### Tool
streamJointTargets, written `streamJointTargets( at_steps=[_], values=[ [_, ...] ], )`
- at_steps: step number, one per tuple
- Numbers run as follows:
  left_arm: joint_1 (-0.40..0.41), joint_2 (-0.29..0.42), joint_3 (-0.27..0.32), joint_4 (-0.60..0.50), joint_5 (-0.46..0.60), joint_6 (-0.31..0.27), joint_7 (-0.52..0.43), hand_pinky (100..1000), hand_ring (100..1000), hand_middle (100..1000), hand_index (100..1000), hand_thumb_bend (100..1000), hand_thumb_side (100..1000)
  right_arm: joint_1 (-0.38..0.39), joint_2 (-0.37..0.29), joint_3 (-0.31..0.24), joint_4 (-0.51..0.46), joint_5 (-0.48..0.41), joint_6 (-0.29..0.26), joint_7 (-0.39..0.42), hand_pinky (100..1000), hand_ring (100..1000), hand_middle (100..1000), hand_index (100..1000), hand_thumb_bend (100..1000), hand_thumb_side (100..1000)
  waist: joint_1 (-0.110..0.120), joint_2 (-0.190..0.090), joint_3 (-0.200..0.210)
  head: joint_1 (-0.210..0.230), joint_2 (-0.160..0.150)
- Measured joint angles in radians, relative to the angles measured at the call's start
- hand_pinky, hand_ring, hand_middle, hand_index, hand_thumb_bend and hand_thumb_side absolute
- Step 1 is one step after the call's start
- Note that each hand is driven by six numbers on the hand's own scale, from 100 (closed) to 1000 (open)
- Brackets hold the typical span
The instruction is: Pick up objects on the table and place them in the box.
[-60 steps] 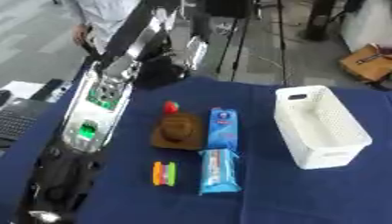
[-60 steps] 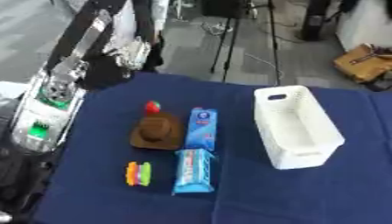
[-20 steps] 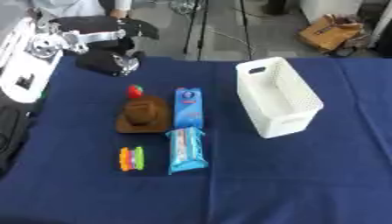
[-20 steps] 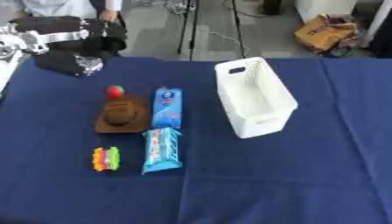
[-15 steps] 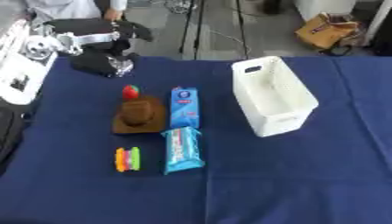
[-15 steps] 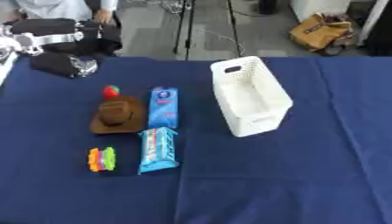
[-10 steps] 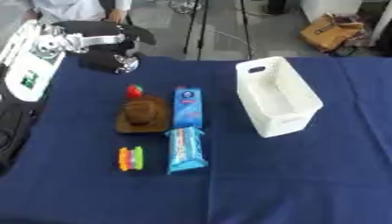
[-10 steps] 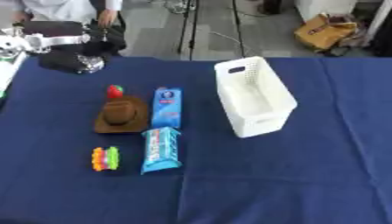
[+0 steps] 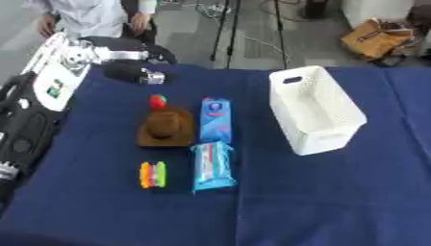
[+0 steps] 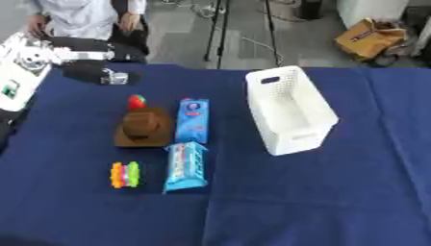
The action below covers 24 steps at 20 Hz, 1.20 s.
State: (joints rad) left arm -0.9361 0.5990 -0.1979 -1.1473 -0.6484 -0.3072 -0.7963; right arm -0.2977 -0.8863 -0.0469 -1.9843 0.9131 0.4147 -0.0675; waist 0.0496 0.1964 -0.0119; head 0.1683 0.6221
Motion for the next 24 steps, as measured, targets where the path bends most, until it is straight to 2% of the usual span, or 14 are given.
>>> streamJointTargets(
  at_steps=[1,2,4,7,10,14,19,20,24],
  values=[
    [-0.003,0.000,-0.010,0.021,-0.014,-0.015,0.015,1000,1000,1000,1000,499,1000,0.001,0.000,0.002,0.000,-0.001,0.002,-0.001,894,916,899,901,100,1000,0.001,0.000,0.001,0.000,-0.001],
    [-0.006,0.000,-0.019,0.040,-0.030,-0.035,0.035,1000,1000,1000,1000,448,1000,0.003,0.000,0.005,0.000,-0.002,0.004,-0.001,894,916,898,900,100,1000,0.002,0.000,0.002,0.000,-0.002],
    [-0.006,0.000,-0.033,0.070,-0.065,-0.075,0.075,1000,1000,1000,1000,412,989,0.008,0.000,0.005,0.000,-0.006,0.007,-0.002,893,916,898,898,100,1000,0.004,0.000,0.003,0.001,-0.002],
    [-0.006,0.000,-0.041,0.124,-0.098,-0.115,0.115,1000,1000,1000,1000,448,1000,0.008,0.000,0.008,0.000,-0.011,0.008,-0.004,892,916,897,895,100,1000,0.006,0.000,0.005,0.004,-0.002],
    [-0.006,0.000,-0.044,0.176,-0.104,-0.128,0.128,1000,1000,1000,1000,472,1000,0.009,0.000,0.011,0.000,-0.019,0.003,-0.008,890,915,895,893,100,1000,0.011,0.000,0.006,0.005,-0.002],
    [0.004,0.012,-0.056,0.200,-0.090,-0.116,0.116,1000,1000,1000,1000,535,1000,0.019,0.000,0.014,0.000,-0.030,0.000,-0.012,889,914,893,888,100,1000,0.014,0.000,0.008,0.004,-0.002],
    [0.053,0.090,-0.086,0.089,-0.017,-0.055,0.055,1000,1000,1000,1000,596,1000,0.055,0.000,0.015,0.000,-0.033,0.005,-0.018,889,915,892,885,100,1000,0.026,-0.007,0.039,-0.024,0.003],
    [0.059,0.101,-0.092,0.069,-0.009,-0.047,0.047,1000,1000,1000,1000,654,1000,0.060,0.000,0.014,0.000,-0.033,0.006,-0.019,889,915,892,884,100,1000,0.028,-0.010,0.042,-0.029,0.005],
    [0.082,0.128,-0.117,0.017,-0.018,-0.032,0.032,1000,1000,1000,1000,684,1000,0.067,0.000,0.014,0.000,-0.033,0.007,-0.023,888,914,890,880,100,1000,0.032,-0.012,0.051,-0.046,0.009]
  ],
)
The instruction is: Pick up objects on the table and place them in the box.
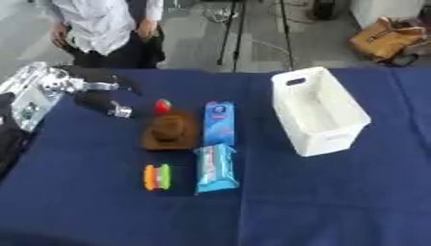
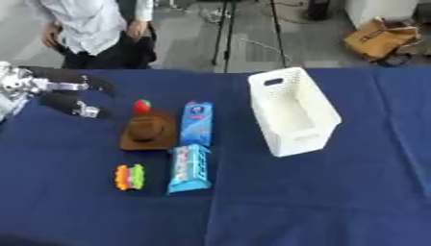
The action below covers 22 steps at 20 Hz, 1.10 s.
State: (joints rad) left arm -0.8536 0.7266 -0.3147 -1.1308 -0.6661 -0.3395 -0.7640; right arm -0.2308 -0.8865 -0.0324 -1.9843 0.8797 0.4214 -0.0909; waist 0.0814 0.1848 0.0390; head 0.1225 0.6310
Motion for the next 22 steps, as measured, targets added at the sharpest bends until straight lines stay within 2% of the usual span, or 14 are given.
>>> streamJointTargets(
  at_steps=[2,5,9,14,15,16,17,20,21,22],
  values=[
    [0.018,0.007,-0.006,-0.035,-0.010,-0.009,0.009,1000,1000,1000,1000,658,1000,0.006,0.000,0.000,0.000,0.000,0.000,-0.001,888,914,890,880,100,1000,0.000,0.000,0.006,-0.009,0.000],
    [0.061,0.025,-0.010,-0.095,-0.008,-0.052,0.052,1000,1000,1000,1000,604,1000,0.018,0.000,0.000,0.000,0.000,0.004,-0.005,888,914,889,878,100,1000,0.001,0.000,0.016,-0.023,0.000],
    [0.091,0.038,-0.017,-0.104,0.035,-0.097,0.097,1000,1000,1000,1000,626,1000,0.024,0.000,0.000,0.000,-0.001,0.009,-0.009,888,915,889,876,100,1000,0.004,0.000,0.026,-0.040,0.000],
    [0.120,0.040,-0.028,-0.118,0.058,-0.112,0.112,1000,1000,1000,1000,665,1000,0.029,0.000,0.000,0.000,-0.002,0.012,-0.012,888,915,888,875,100,1000,0.002,0.000,0.029,-0.047,0.000],
    [0.127,0.040,-0.030,-0.123,0.060,-0.112,0.112,1000,1000,1000,1000,618,1000,0.029,0.000,0.000,0.000,-0.003,0.013,-0.013,888,916,887,874,100,1000,0.002,0.000,0.029,-0.047,0.000],
    [0.133,0.040,-0.033,-0.129,0.064,-0.112,0.112,1000,1000,1000,1000,618,1000,0.029,0.001,0.000,0.000,-0.004,0.014,-0.013,888,916,887,874,100,1000,0.002,0.000,0.029,-0.046,0.000],
    [0.138,0.040,-0.034,-0.135,0.068,-0.113,0.113,1000,1000,1000,1000,520,1000,0.029,0.001,0.000,0.000,-0.005,0.014,-0.014,888,916,888,875,100,1000,0.002,0.000,0.029,-0.044,0.000],
    [0.156,0.040,-0.035,-0.146,0.077,-0.123,0.123,1000,1000,1000,1000,474,1000,0.029,0.001,0.000,0.000,-0.009,0.015,-0.019,888,916,888,875,100,1000,0.002,0.000,0.028,-0.036,0.000],
    [0.159,0.040,-0.036,-0.148,0.079,-0.128,0.128,1000,1000,1000,1000,373,1000,0.029,0.001,0.000,0.000,-0.009,0.015,-0.020,888,917,887,875,100,1000,0.003,0.000,0.028,-0.034,0.000],
    [0.163,0.040,-0.039,-0.151,0.084,-0.133,0.133,1000,1000,1000,1000,373,1000,0.029,0.001,0.000,0.000,-0.010,0.015,-0.022,888,917,887,875,100,1000,0.003,0.000,0.028,-0.032,-0.001]
  ],
)
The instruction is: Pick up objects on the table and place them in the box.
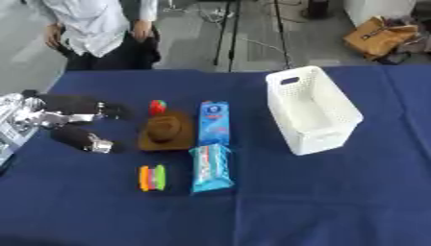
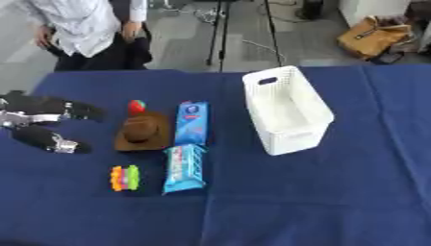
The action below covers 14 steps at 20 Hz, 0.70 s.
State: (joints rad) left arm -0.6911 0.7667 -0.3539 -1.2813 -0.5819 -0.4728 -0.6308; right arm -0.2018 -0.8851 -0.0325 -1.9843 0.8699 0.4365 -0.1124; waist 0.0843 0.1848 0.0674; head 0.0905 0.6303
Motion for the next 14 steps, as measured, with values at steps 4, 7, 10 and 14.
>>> streamJointTargets(
  at_steps=[4,7,10,14],
  values=[
    [0.016,0.000,-0.013,-0.003,0.039,-0.009,0.010,1000,1000,1000,1000,354,1000,0.000,0.000,0.000,0.000,-0.001,0.001,-0.010,887,916,886,873,100,1000,0.002,0.000,0.000,0.006,0.000],
    [0.023,0.000,-0.027,-0.012,0.072,0.008,-0.003,1000,1000,1000,1000,368,1000,0.001,0.001,0.000,0.000,-0.005,0.001,-0.016,887,916,885,871,100,1000,0.006,0.000,-0.001,0.007,0.000],
    [0.025,0.000,-0.038,-0.022,0.092,0.035,-0.030,1000,1000,1000,1000,402,1000,0.002,0.003,0.000,0.000,-0.010,0.001,-0.021,887,916,885,869,100,1000,0.006,0.000,-0.002,0.011,-0.001],
    [0.031,-0.001,-0.051,-0.027,0.103,0.069,-0.067,1000,1000,1000,1000,587,1000,0.002,0.008,0.000,0.000,-0.017,0.000,-0.025,886,916,884,865,100,1000,0.007,0.001,-0.007,0.020,-0.001]
  ],
)
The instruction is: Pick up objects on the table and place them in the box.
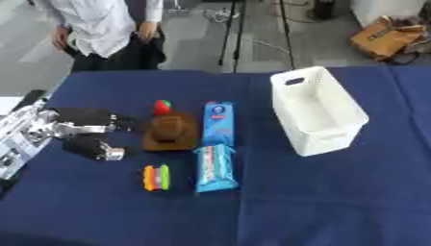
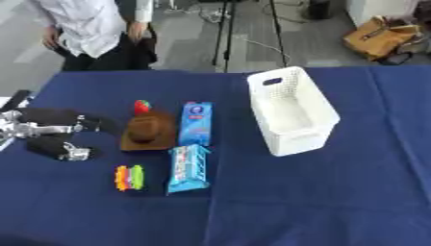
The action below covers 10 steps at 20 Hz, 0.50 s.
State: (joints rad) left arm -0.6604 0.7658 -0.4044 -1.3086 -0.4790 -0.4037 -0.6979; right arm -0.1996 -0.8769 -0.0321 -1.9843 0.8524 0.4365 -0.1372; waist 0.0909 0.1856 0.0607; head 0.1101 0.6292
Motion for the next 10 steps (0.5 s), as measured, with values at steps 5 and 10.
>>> streamJointTargets(
  at_steps=[5,10],
  values=[
    [0.000,-0.009,-0.014,0.001,0.016,0.037,-0.039,1000,1000,1000,1000,616,1000,0.001,0.001,0.002,0.000,-0.006,0.000,-0.001,885,915,883,863,100,1000,0.000,0.003,-0.006,0.007,-0.003],
    [-0.002,-0.027,-0.025,0.008,0.040,0.064,-0.066,1000,1000,1000,1000,595,1000,0.001,0.002,0.002,0.000,-0.010,-0.003,-0.004,884,914,881,859,100,1000,0.000,0.006,-0.012,0.010,-0.009]
  ],
)
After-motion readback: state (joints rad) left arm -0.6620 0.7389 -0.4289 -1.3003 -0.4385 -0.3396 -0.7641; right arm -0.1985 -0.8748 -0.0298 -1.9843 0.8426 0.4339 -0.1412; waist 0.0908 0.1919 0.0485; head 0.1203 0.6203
